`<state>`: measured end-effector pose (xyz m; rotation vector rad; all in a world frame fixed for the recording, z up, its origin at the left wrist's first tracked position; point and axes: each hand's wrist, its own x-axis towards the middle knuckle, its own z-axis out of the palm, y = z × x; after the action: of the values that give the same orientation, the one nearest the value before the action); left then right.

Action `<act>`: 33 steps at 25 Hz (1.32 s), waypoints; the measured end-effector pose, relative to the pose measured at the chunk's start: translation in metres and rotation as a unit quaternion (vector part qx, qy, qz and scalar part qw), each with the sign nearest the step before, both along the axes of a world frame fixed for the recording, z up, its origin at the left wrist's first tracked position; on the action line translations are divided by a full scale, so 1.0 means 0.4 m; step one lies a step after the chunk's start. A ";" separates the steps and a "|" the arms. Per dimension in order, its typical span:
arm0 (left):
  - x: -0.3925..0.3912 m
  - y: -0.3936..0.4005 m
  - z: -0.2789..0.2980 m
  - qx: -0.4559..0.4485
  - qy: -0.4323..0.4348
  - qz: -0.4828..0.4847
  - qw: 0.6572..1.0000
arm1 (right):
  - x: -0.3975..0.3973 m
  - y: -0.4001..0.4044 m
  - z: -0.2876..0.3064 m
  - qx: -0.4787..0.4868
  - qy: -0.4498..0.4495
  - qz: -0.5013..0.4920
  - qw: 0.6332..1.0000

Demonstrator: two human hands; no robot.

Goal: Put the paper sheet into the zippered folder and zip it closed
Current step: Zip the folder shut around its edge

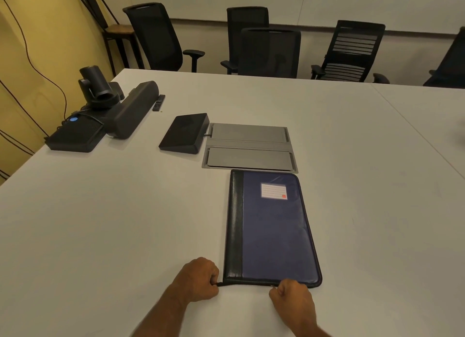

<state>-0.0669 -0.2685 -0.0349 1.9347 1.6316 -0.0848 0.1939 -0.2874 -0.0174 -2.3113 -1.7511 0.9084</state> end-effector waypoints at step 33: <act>0.611 0.216 0.108 0.023 0.206 -0.417 0.885 | 0.296 0.049 -0.018 -0.055 0.042 -0.052 0.996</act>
<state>0.1774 -0.1822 0.0082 2.6513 0.8897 -0.8504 0.3124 -0.2679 -0.0248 -2.3671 -1.5709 1.0910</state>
